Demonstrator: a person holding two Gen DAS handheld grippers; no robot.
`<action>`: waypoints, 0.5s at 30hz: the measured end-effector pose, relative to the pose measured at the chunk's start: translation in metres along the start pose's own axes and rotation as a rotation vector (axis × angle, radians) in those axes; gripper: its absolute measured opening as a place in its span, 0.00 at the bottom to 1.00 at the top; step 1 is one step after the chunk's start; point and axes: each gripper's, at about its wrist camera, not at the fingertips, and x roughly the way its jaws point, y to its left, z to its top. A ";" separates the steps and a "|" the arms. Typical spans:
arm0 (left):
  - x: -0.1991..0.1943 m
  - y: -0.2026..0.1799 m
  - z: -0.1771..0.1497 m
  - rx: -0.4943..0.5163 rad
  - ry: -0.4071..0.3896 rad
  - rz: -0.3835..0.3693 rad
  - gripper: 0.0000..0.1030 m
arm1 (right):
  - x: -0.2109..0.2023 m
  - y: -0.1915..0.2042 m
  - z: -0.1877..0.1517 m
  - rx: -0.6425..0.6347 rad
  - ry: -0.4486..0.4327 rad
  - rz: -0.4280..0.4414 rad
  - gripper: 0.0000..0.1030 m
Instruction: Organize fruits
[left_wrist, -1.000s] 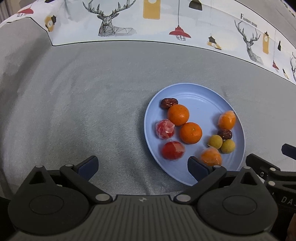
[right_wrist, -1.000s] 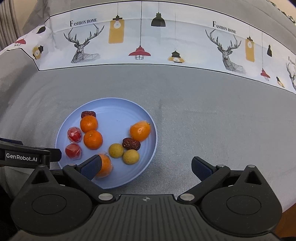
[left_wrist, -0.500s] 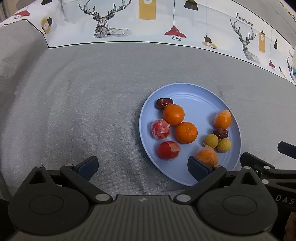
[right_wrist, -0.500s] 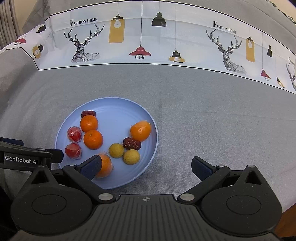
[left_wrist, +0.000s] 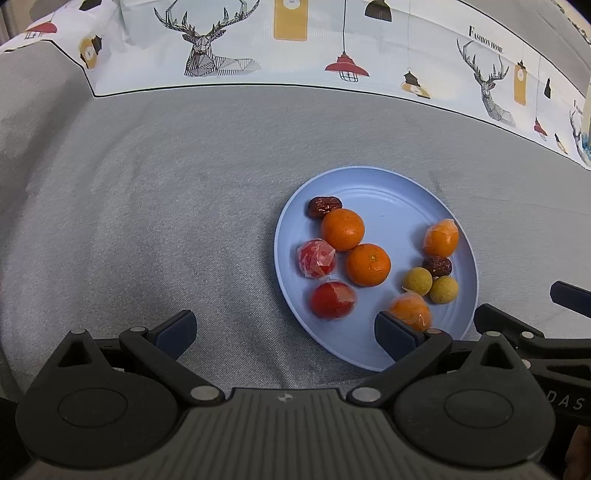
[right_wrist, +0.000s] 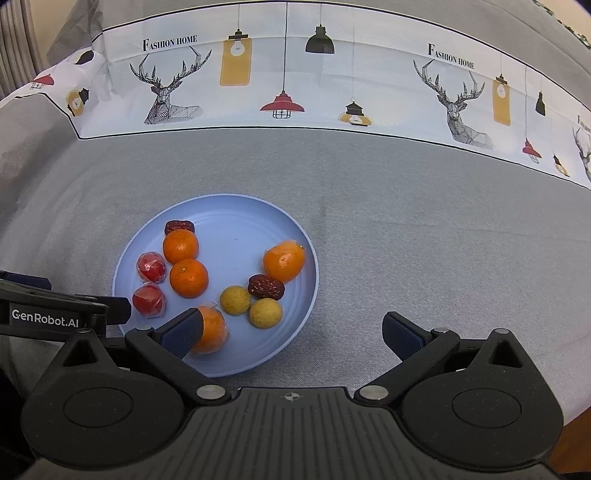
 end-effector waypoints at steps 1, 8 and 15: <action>0.000 0.000 0.000 0.000 -0.001 -0.001 0.99 | 0.000 0.000 0.000 -0.001 0.000 0.001 0.99; 0.000 0.000 0.000 0.004 -0.002 -0.006 0.99 | 0.000 0.001 0.001 -0.003 0.001 0.001 0.99; 0.000 0.000 0.001 0.004 -0.003 -0.007 0.99 | -0.001 0.001 0.001 -0.005 0.001 0.001 0.99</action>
